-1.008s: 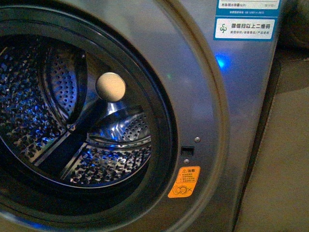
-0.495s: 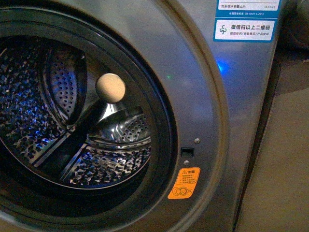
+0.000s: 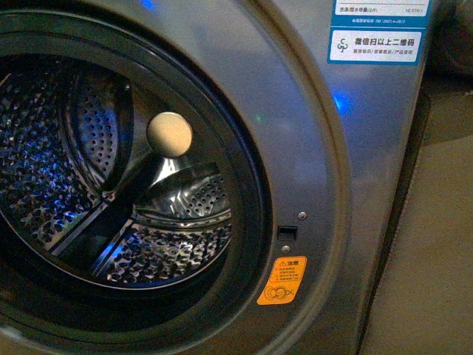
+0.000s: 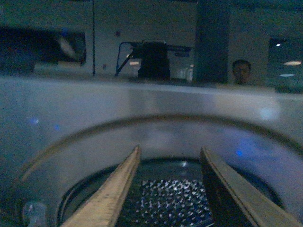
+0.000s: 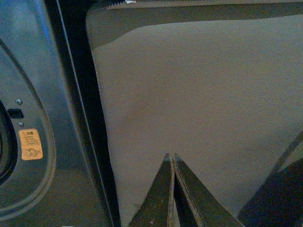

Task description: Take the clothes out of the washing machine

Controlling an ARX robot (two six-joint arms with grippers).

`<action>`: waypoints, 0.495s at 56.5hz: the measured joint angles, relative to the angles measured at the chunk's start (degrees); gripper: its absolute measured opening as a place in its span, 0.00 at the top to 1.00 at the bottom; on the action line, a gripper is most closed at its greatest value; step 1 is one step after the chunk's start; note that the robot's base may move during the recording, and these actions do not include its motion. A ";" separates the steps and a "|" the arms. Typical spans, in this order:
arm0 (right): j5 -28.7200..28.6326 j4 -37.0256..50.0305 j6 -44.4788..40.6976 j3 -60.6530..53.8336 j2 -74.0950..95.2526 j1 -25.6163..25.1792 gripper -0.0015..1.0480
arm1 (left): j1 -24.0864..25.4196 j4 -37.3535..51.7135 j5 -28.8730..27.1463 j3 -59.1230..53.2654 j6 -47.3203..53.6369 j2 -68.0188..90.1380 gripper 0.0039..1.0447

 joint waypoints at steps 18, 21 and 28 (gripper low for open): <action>0.02 0.00 0.00 0.00 0.00 0.00 0.98 | 4.81 8.39 5.20 -21.22 0.70 -9.29 0.97; 0.02 0.00 0.00 0.00 0.00 0.00 0.98 | 5.51 9.49 5.84 -23.65 0.70 -10.93 0.97; 0.02 0.00 0.00 0.00 0.00 0.00 0.98 | 8.13 11.23 9.92 -29.38 0.72 -14.38 0.97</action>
